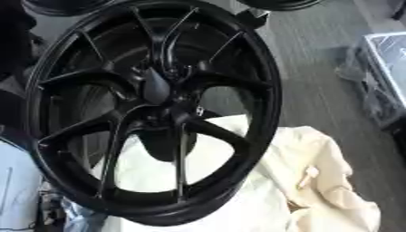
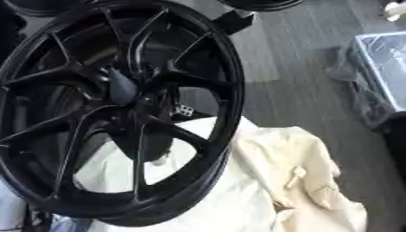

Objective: Pull the pin out of the wheel hub.

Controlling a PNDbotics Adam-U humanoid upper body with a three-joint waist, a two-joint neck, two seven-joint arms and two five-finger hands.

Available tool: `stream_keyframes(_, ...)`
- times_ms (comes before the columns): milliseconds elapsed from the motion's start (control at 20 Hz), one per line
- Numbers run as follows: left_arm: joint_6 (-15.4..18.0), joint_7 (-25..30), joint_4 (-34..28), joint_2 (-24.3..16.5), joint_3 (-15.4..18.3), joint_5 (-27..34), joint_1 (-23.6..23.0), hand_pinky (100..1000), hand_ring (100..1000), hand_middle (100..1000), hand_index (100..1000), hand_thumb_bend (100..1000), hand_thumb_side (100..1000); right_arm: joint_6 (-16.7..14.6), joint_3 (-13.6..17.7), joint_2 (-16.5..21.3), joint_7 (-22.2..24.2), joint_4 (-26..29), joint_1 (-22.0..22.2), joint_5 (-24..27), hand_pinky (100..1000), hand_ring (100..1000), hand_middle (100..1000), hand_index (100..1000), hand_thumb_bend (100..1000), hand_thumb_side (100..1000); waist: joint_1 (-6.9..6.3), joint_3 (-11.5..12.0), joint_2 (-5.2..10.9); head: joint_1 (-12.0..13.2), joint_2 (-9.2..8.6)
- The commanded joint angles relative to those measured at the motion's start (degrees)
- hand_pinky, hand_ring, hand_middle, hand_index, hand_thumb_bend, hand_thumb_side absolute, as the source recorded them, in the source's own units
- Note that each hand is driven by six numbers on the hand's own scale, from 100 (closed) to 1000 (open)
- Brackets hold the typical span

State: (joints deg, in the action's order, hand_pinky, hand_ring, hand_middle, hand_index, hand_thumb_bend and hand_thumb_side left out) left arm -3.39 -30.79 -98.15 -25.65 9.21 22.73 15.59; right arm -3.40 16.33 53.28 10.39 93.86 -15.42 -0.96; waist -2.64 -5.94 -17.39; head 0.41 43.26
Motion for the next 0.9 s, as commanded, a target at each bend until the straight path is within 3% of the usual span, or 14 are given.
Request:
stream_keyframes(50,0.1,-0.3,-0.9,-1.5,0.8,-0.1,0.1,751,779,753,721,232,858,0.8,2.6,0.0,-2.4,-1.5,1.5,-1.9,861,741,650,781,452,100,0.22,-0.2,1.48,-0.1,-0.88)
stream_keyframes(100,0.1,-0.3,-0.8,-1.6,0.9,-0.1,0.1,751,779,753,721,232,857,1.2,3.1,-0.5,-3.2,-2.2,2.2,-2.4,872,768,707,821,438,120,0.21,-0.2,1.53,-0.1,-0.89)
stream_keyframes(150,0.1,-0.4,-0.8,-1.6,0.9,-0.1,0.1,751,779,753,721,232,857,1.6,3.5,-0.9,-4.2,-2.8,2.8,-2.8,889,807,768,865,360,193,0.21,-0.3,1.58,-0.1,-0.88)
stream_keyframes(200,0.1,-0.4,-0.8,-1.6,0.9,-0.1,0.1,751,779,753,721,233,856,1.9,3.8,-1.3,-5.3,-3.5,3.2,-3.1,900,833,810,899,332,328,0.2,-0.3,1.64,-0.1,-0.86)
stream_keyframes(250,0.2,-0.4,-0.8,-1.6,0.9,-0.1,0.2,751,779,753,721,233,856,2.2,3.9,-1.6,-6.3,-4.1,3.5,-3.2,903,837,817,904,308,356,0.19,-0.3,1.69,-0.1,-0.86)
stream_keyframes(350,0.1,-0.4,-0.8,-1.6,0.9,-0.1,0.2,751,779,753,722,233,856,2.7,4.1,-2.1,-8.6,-5.3,3.7,-3.0,911,853,854,925,193,504,0.12,-0.3,1.8,-0.1,-0.91)
stream_keyframes(400,0.1,-0.4,-0.8,-1.6,0.9,-0.1,0.2,751,779,753,722,233,856,3.1,4.2,-2.4,-10.0,-5.7,3.7,-2.7,910,849,851,922,181,522,0.08,-0.3,1.84,-0.2,-0.93)
stream_keyframes(600,0.1,-0.4,-0.8,-1.6,0.9,0.0,0.1,751,778,753,721,233,855,4.3,3.8,-2.9,-15.0,-6.1,3.4,-0.3,893,806,784,869,254,425,-0.02,-0.2,1.95,-0.3,-0.76)
stream_keyframes(650,0.1,-0.4,-0.8,-1.6,0.9,0.0,0.1,751,778,753,721,233,854,4.4,3.5,-3.0,-16.1,-5.7,3.2,0.6,889,784,754,846,286,355,-0.02,-0.2,1.97,-0.3,-0.74)
stream_keyframes(700,0.1,-0.4,-0.8,-1.5,0.8,0.0,0.1,751,778,753,721,233,854,4.4,3.2,-3.1,-17.1,-5.1,3.0,1.7,889,784,754,846,286,355,-0.01,-0.2,1.98,-0.4,-0.74)
stream_keyframes(800,0.1,-0.3,-0.9,-1.5,0.7,0.0,0.2,751,778,753,721,232,854,4.1,2.2,-3.3,-18.8,-3.6,2.4,4.6,886,753,707,807,255,254,0.01,0.0,2.06,-0.6,-0.73)
stream_keyframes(900,0.1,-0.2,-0.9,-1.5,0.6,-0.1,0.3,750,778,753,721,232,852,4.6,0.8,-3.6,-20.7,-1.7,1.4,8.4,888,743,692,796,222,254,0.05,0.2,2.19,-0.7,-0.75)
